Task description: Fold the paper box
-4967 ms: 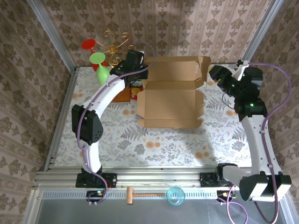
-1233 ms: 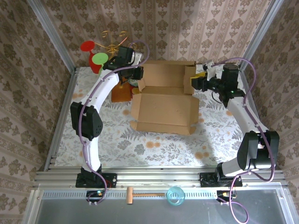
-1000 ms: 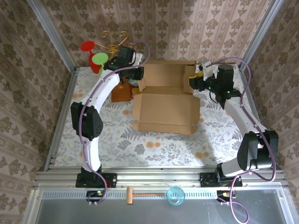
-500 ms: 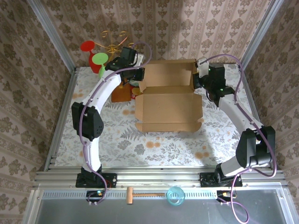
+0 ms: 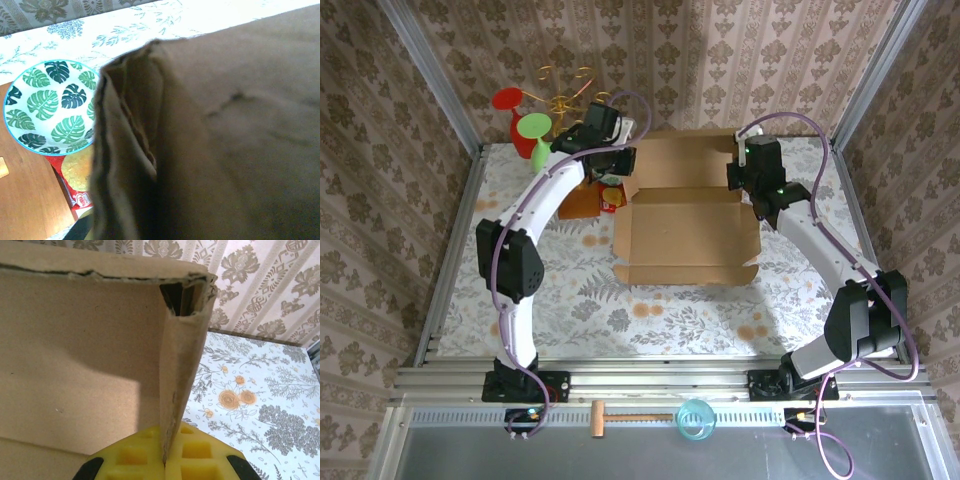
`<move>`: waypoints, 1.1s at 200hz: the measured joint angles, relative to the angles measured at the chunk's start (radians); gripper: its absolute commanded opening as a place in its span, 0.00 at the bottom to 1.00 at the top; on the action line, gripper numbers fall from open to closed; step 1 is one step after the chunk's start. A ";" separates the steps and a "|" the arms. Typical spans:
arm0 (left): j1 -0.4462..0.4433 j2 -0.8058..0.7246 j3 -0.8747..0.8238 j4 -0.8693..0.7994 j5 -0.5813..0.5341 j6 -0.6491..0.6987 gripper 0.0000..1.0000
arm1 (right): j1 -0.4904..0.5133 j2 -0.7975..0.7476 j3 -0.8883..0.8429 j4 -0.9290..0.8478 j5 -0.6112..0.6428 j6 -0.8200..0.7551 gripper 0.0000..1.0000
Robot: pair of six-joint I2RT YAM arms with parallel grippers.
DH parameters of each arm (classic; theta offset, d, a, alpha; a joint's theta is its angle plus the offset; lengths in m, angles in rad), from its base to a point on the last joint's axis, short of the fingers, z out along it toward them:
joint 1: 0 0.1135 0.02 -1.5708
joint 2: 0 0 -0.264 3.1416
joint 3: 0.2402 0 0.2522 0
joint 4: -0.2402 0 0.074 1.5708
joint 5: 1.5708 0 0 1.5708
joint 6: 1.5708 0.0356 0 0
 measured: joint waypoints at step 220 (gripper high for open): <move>-0.033 0.025 0.153 -0.146 0.000 -0.051 0.00 | -0.106 0.051 0.097 -0.078 -0.153 0.079 0.00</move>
